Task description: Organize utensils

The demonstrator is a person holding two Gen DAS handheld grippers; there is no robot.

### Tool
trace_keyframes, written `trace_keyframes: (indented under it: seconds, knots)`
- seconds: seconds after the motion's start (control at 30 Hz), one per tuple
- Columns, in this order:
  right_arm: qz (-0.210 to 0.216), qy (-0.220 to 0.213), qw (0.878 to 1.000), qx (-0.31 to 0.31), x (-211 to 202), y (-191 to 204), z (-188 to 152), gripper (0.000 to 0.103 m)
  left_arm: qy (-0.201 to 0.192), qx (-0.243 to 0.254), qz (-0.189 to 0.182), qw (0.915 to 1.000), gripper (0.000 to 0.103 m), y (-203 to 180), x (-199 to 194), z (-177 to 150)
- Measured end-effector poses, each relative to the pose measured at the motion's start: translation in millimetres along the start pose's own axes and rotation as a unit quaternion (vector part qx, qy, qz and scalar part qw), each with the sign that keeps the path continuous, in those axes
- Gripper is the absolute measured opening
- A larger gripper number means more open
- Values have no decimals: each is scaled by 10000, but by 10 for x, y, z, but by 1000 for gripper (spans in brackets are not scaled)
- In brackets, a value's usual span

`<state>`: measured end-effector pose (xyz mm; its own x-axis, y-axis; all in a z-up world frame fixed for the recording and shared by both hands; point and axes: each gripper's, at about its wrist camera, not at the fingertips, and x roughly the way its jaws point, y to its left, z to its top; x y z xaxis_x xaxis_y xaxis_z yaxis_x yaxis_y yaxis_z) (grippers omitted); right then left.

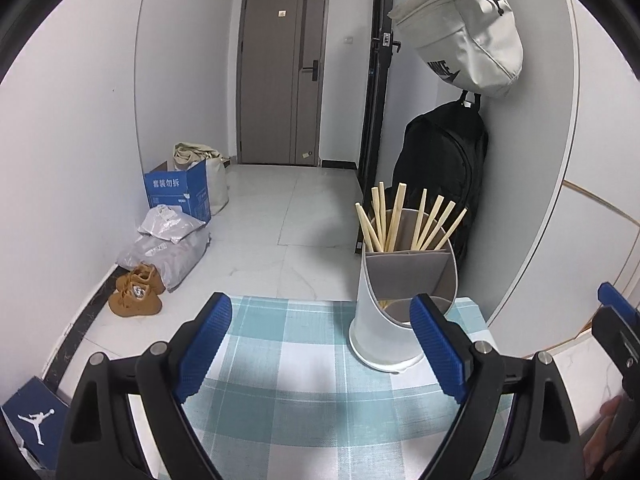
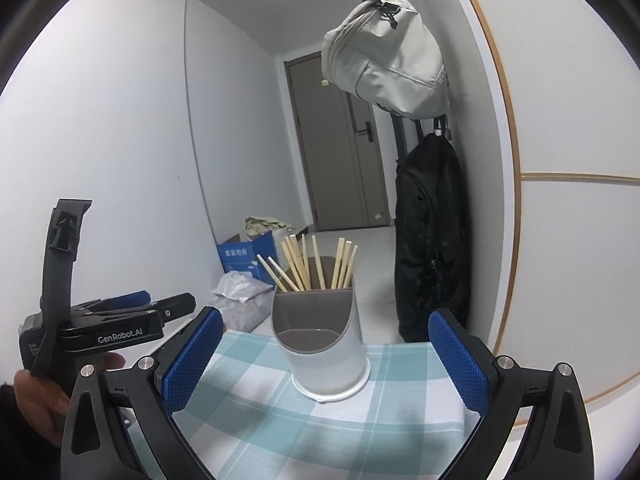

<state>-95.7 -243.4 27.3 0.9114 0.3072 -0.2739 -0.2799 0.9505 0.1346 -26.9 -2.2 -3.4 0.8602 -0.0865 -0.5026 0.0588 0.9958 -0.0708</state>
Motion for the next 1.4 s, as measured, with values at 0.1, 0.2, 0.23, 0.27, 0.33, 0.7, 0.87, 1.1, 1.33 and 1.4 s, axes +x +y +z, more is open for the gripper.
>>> trace_keyframes:
  seconds: [0.1,0.2,0.23,0.27,0.33,0.7,0.87,1.1,1.33,1.4]
  knots:
    - [18,35,10000,58,38,-23,-26,103,-75,-11,-3,10000,88,23,-23,8]
    - [39,67,9999,118,79,-36,-41,103,-44,-87,-2,10000,87,56,-12,14]
    - [56,55,9999,127,86,-37,-51,103,-28,-96,-1,9999,88,58,4,10]
    - [51,55,9999,118,93,-34,-59,103,-8,-89,-1,10000,88,56,9,4]
    - [67,91,9999,111,113,-26,-66,103,-6,-69,26,10000,88,51,14,-8]
    - [107,93,9998,115,150,2,-74,103,7,-78,96,9999,88,49,12,-22]
    - [96,89,9999,105,139,9,-75,103,-1,-92,99,9999,87,51,14,-19]
    - [79,138,9998,138,164,-4,-81,103,65,-76,63,9999,87,41,35,-36]
    - [77,148,9998,74,163,24,-91,103,126,-61,-25,9999,87,30,51,-44]
    - [75,148,9998,71,167,27,-90,103,140,-51,-39,9999,87,26,54,-49]
